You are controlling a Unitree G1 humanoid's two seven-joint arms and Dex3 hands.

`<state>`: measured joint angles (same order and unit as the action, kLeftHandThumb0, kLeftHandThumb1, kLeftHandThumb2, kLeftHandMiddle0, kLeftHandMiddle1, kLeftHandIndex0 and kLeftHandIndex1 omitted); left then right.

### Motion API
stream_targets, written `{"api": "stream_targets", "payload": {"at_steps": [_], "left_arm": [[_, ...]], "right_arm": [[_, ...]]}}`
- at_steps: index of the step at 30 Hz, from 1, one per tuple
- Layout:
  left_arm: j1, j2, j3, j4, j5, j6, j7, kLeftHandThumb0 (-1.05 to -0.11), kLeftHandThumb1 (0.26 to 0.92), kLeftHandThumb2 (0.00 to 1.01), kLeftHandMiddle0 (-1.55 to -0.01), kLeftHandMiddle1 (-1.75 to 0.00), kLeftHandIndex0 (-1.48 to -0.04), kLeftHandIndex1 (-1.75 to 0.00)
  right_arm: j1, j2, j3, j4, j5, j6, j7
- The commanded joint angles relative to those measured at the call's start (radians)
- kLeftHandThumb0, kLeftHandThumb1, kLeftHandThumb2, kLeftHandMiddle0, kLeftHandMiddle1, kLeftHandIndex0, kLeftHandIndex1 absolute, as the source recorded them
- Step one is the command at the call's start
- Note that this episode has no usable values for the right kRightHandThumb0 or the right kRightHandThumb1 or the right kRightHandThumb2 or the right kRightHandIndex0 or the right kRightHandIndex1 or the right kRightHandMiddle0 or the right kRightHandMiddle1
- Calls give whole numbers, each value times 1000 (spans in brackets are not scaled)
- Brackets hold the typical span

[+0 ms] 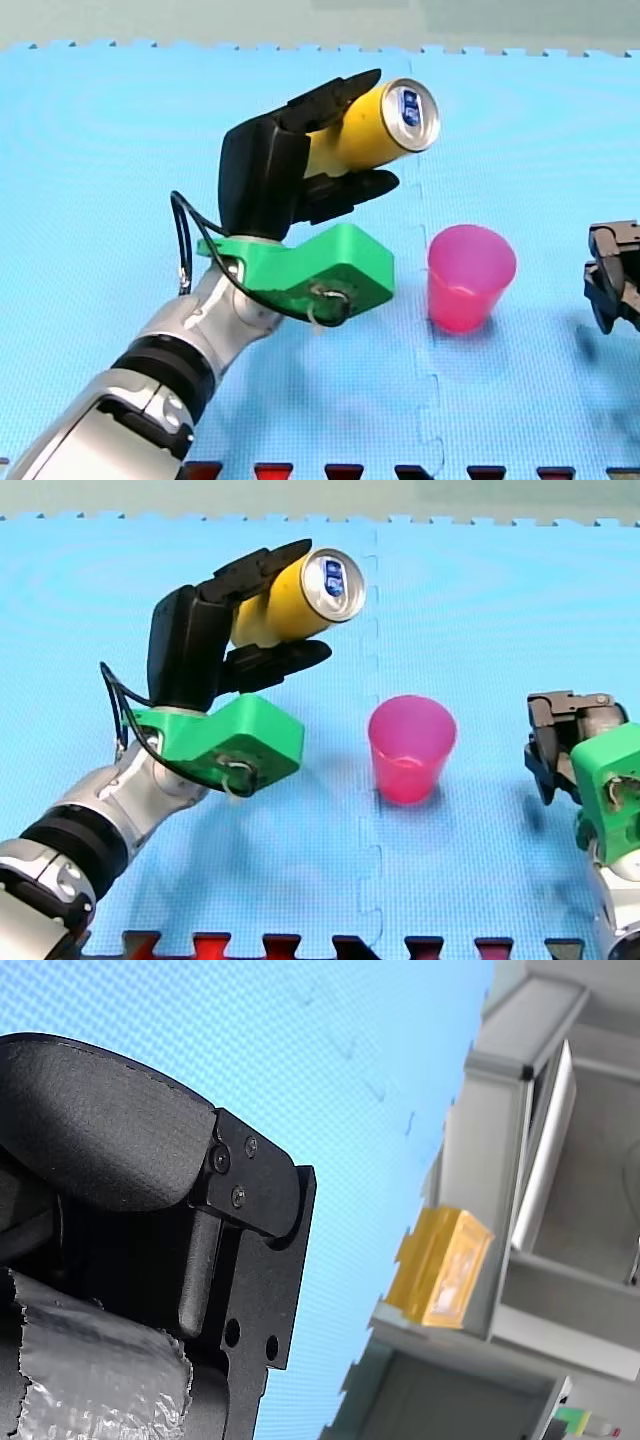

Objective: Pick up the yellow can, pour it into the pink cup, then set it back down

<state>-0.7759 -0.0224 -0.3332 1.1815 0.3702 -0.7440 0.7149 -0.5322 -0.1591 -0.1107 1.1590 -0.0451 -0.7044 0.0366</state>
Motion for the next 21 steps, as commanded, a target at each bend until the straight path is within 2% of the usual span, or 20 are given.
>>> {"api": "stream_targets", "payload": {"at_steps": [1, 5, 11, 15, 21], "left_arm": [[36, -24, 158, -33, -222, -89, -225, -433, 776, 8, -1306, -34, -1211, -10], [59, -42, 214, -54, -326, -93, -357, -415, 784, 7, -1333, -35, -1215, -7], [104, -52, 265, -88, -409, -47, -481, -403, 790, 5, -1345, -27, -1214, -3], [136, -61, 305, -106, -465, -42, -569, -399, 793, 3, -1347, -20, -1213, -2], [189, -73, 369, -141, -517, 24, -666, -396, 795, 2, -1350, -14, -1211, 0]], "right_arm": [[-9, -9, -12, -5, 18, 9, 13], [-8, -9, -13, -5, 19, 7, 14], [-8, -8, -13, -6, 17, 6, 15], [-5, -7, -14, -10, 18, 5, 17], [-4, -6, -15, -12, 18, 7, 17]]}}
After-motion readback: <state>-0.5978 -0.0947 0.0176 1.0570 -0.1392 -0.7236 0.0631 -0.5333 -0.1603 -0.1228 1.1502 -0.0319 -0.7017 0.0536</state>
